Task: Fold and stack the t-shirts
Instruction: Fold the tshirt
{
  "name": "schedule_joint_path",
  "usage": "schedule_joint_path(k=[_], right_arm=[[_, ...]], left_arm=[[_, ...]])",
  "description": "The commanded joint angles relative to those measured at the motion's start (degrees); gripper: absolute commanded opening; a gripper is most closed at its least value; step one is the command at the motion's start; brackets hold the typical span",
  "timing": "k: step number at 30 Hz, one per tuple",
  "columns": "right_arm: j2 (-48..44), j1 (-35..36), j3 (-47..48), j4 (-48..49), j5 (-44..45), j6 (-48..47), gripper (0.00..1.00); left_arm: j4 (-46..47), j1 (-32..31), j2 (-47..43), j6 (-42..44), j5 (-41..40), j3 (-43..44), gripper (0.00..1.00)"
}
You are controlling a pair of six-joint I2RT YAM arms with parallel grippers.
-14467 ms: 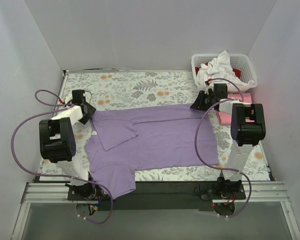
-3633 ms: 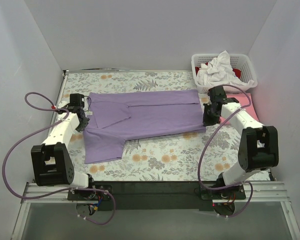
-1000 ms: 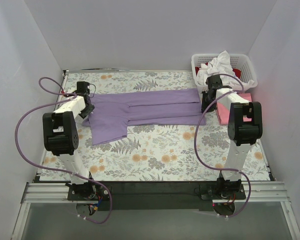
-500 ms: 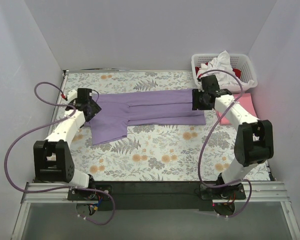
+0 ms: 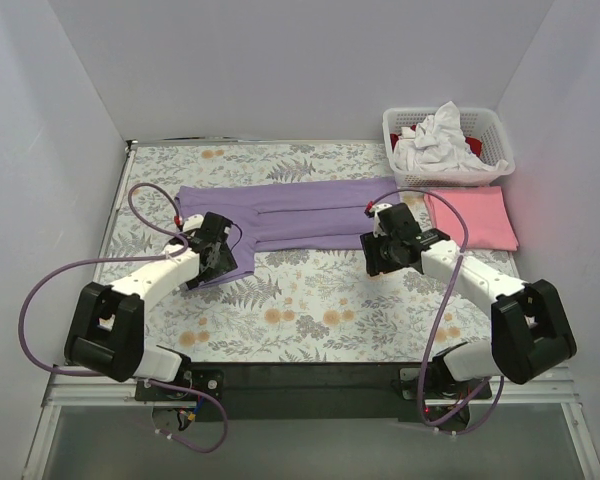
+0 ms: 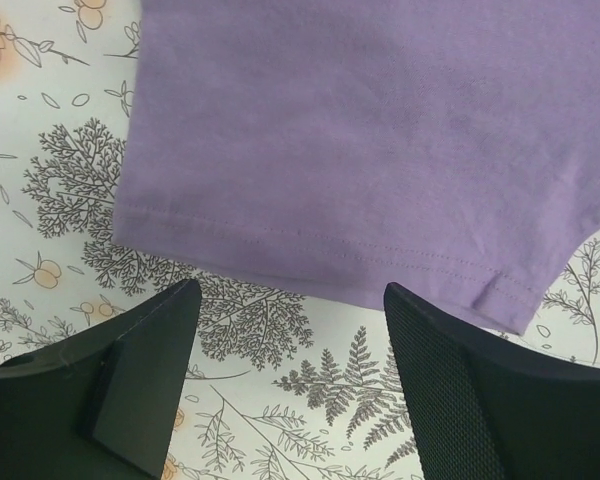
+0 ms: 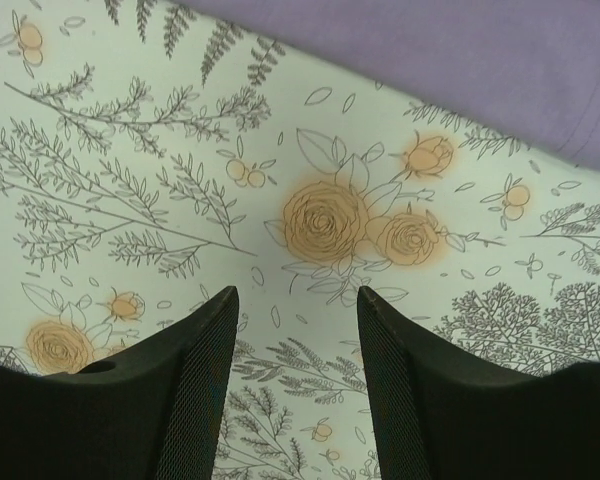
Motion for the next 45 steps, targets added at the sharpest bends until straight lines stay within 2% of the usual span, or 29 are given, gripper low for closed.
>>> schedule_joint_path(k=[1,6,16,17,20,22,24,30,36,45], right_arm=[[-2.93,1.73,-1.86,3.84,-1.69,-0.47,0.58],[-6.44,2.97,-5.63,4.54,-2.47,0.05,0.58],[-8.03,3.5,-10.21,5.77,-2.48,-0.91,0.58],[-8.12,3.5,-10.65,6.03,-2.48,-0.91,0.58],[-7.86,3.5,-11.09,6.21,-2.21,-1.18,0.59],[-7.86,3.5,-11.18,6.48,-2.13,-1.27,0.58],[-7.85,3.5,-11.09,6.48,-2.3,-1.44,0.58],[-7.33,3.5,-10.13,6.39,-2.65,-1.7,0.58],[-7.15,3.5,-9.51,6.39,-2.65,-1.62,0.58],[-5.75,3.5,-8.46,5.69,-2.65,-2.14,0.58]], left_arm=[[2.1,-0.71,1.22,0.44,-2.24,-0.12,0.72],[5.34,-0.71,2.63,0.97,-3.74,-1.79,0.57],[7.9,-0.71,7.55,1.49,-1.72,-2.05,0.45],[7.73,-0.71,7.81,1.58,-1.63,-1.97,0.38],[7.38,-0.71,7.03,1.67,-1.63,-2.05,0.25],[7.03,-0.71,6.5,1.84,-1.98,-1.88,0.1],[6.41,-0.71,5.54,2.37,-2.59,-0.48,0.0],[3.68,-0.63,6.85,5.53,-5.75,9.52,0.0],[4.65,0.51,15.45,10.98,-10.59,21.22,0.0],[8.43,3.94,29.16,15.38,-11.74,39.77,0.0]])
